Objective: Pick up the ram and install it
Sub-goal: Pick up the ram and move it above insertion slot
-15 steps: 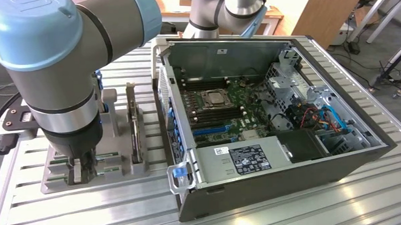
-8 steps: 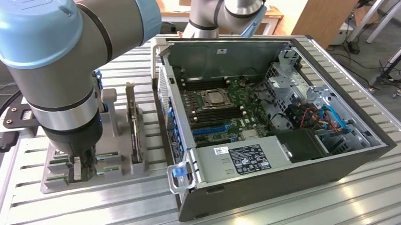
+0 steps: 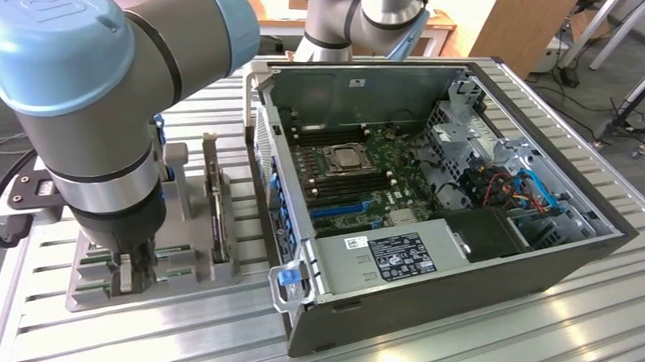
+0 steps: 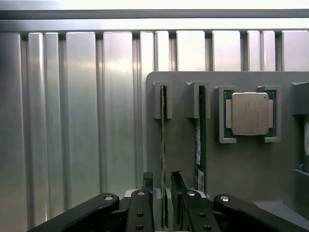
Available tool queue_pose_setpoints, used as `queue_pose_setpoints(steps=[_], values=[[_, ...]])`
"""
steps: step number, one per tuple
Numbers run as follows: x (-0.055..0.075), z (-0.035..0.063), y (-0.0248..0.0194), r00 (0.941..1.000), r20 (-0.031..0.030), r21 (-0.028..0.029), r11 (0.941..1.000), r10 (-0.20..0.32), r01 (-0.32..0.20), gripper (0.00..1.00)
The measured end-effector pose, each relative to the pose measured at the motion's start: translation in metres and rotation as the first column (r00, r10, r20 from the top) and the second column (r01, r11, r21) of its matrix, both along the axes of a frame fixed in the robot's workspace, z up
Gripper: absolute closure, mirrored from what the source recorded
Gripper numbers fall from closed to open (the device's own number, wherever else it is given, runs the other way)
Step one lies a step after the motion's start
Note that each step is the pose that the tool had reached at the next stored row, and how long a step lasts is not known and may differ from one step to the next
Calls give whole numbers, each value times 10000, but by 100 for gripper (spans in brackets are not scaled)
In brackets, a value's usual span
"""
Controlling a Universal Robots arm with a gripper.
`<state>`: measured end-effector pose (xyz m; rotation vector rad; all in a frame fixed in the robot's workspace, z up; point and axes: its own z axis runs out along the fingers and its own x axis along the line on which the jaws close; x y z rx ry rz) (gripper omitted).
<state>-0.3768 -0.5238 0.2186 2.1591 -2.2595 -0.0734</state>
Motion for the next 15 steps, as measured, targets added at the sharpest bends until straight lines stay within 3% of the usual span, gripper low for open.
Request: queue_pose_setpoints(steps=[15], values=[[0,-86,0,10000,-1,-1,10000,3,-3,70]])
